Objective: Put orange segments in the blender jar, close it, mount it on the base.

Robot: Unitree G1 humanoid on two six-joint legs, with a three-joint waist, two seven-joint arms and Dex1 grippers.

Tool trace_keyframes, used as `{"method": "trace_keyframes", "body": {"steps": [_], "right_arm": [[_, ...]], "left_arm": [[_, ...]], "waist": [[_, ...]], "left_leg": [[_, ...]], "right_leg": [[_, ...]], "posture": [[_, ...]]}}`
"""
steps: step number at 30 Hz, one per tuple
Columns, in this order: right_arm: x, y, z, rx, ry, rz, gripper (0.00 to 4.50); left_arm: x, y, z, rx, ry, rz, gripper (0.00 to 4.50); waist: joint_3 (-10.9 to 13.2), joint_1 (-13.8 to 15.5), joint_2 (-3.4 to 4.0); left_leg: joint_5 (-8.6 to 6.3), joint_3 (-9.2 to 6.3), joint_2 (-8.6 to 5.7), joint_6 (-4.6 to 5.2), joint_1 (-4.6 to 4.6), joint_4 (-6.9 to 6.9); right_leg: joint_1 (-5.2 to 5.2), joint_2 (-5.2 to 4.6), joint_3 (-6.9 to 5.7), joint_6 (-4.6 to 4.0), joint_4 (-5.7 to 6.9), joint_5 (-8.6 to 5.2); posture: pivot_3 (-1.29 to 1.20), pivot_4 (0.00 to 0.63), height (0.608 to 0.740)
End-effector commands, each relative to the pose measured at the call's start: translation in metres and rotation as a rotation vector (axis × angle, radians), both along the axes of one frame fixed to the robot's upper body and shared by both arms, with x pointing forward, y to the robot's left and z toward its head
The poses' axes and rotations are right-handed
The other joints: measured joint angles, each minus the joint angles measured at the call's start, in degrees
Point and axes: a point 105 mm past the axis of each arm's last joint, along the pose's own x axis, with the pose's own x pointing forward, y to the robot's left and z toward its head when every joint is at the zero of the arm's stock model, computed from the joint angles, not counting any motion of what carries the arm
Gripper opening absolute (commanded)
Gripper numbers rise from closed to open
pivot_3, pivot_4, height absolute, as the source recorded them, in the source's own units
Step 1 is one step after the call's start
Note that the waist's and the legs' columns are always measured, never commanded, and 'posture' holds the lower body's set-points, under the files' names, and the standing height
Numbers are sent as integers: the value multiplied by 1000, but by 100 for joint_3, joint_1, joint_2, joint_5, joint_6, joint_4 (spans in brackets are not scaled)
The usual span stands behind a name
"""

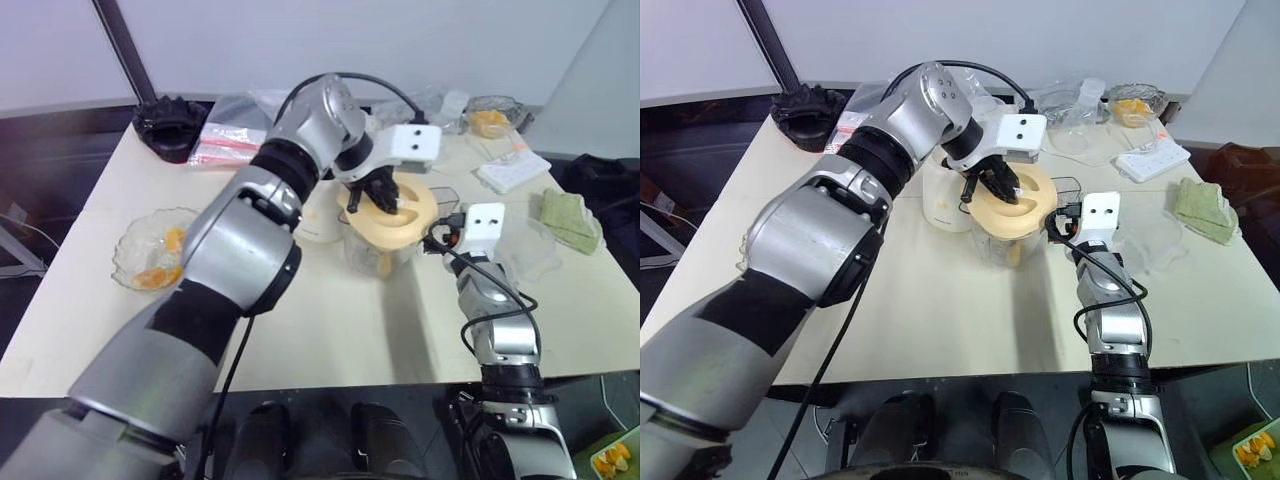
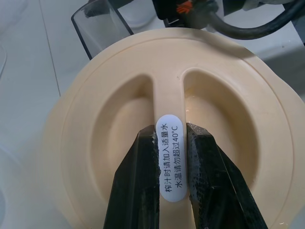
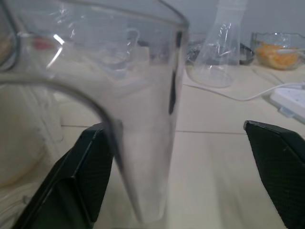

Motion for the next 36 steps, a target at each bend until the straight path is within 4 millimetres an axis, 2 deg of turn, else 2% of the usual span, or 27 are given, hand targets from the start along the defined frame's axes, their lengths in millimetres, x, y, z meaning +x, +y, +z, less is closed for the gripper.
{"method": "trace_keyframes", "body": {"steps": [1,4,5,19,27,36], "right_arm": [[-2,17,15,-2,-53,56,2522],[-2,18,15,-2,-45,54,951],[-2,19,16,-4,-42,56,889],[-2,19,13,-14,-18,53,889],[0,20,13,-16,-16,63,889],[2,22,12,-22,-12,74,889]], "left_arm": [[2,2,-25,22,46,35,226],[3,4,-26,5,58,50,226],[4,5,-27,-2,58,58,226],[19,9,-37,-114,72,231,226],[16,3,-43,-179,174,286,226],[20,7,-46,-178,149,313,226]], "waist": [[0,-20,0],[0,-44,-2],[0,-48,-2],[-4,-33,-1],[-6,-19,1],[-9,-27,2]], "left_leg": [[0,0,0,0,0,0],[0,-4,1,0,0,0],[0,-5,2,0,1,0],[0,-5,2,0,5,0],[0,-5,0,-1,4,0],[-1,-7,1,-1,6,0]], "right_leg": [[0,0,0,0,0,0],[0,-1,1,0,0,0],[0,-1,1,0,0,1],[1,-3,2,0,2,1],[4,-7,2,0,-1,1],[4,-7,2,0,-2,1]], "posture": [[0,150,740],[0,150,740],[0,150,740],[0,150,740],[0,150,740],[0,150,740]]}}
